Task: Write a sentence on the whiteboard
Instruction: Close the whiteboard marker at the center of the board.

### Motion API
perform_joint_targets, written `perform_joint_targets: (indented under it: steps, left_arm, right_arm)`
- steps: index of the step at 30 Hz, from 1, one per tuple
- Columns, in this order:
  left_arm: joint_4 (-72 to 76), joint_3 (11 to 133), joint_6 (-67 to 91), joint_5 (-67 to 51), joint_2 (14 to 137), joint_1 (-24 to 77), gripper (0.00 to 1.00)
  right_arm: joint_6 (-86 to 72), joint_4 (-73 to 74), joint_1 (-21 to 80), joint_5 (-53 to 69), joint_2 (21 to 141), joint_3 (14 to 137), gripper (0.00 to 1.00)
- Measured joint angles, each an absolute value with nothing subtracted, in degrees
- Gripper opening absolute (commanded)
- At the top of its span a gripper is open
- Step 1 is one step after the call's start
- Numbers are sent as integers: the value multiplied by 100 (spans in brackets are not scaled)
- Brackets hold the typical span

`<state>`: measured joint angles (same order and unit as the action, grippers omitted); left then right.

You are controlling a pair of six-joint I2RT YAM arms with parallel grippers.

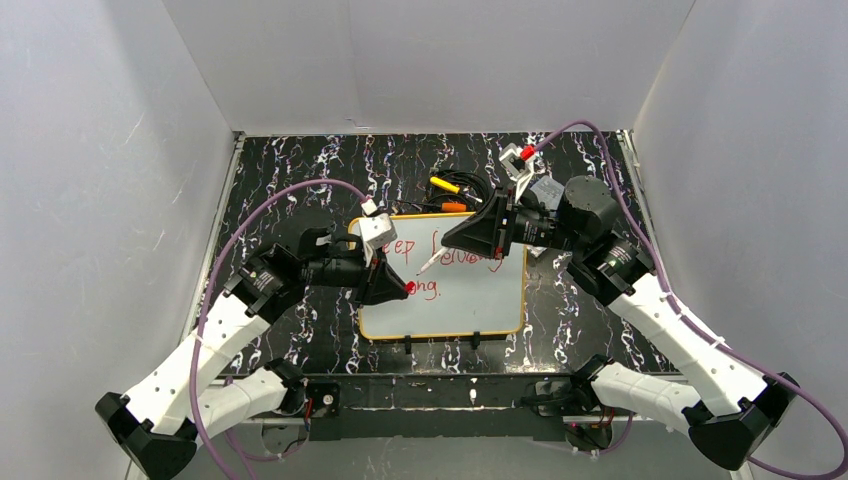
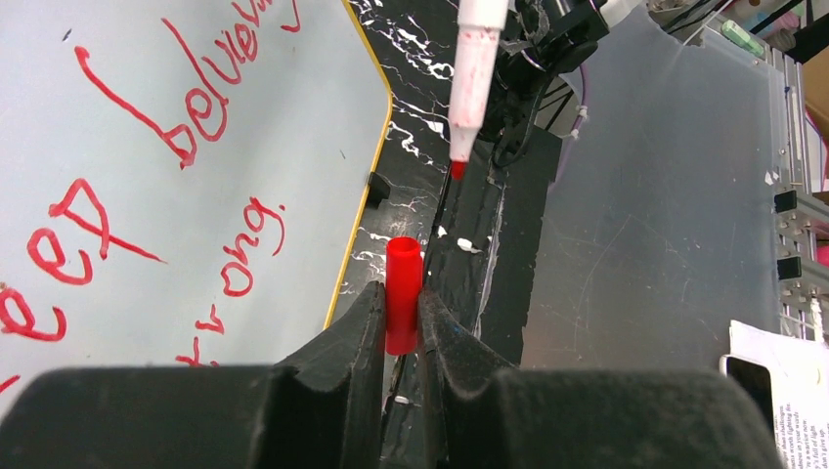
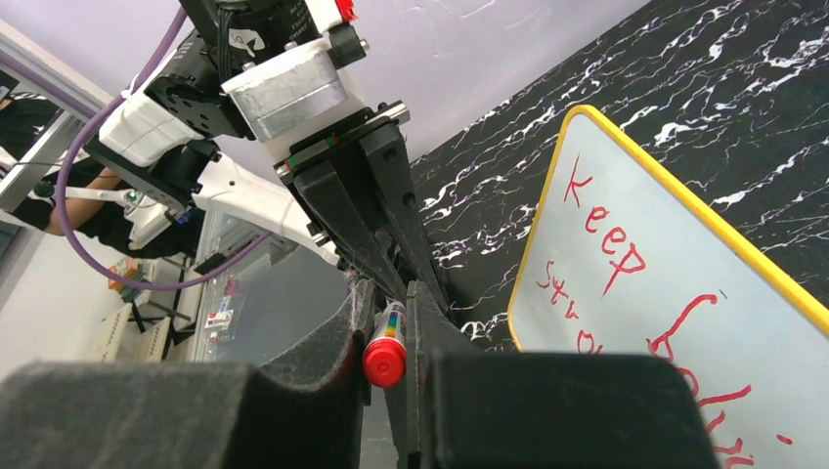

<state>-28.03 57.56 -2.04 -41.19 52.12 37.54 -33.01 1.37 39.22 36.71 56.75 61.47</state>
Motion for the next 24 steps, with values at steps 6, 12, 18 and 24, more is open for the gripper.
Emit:
perform_joint_targets:
  steps: [6,12,18,24]
  left_arm:
    - [-2502,5634,-198,-4117,5194,3800,0]
    - [-2375,5575,-163,-4147,5175,3802,0]
    - [-2331,5575,-123,-4160,5175,3822,0]
    - [-2314,5575,-84,-4204,5177,3879,0]
  right_arm:
    - [-3251,390,3922,3710,5741,6128,1]
    - [-3186,510,3922,3680,5787,6106,1]
    - [-3127,519,3922,3660,5830,6106,1]
    - [-3116,572,3922,3660,5830,6104,1]
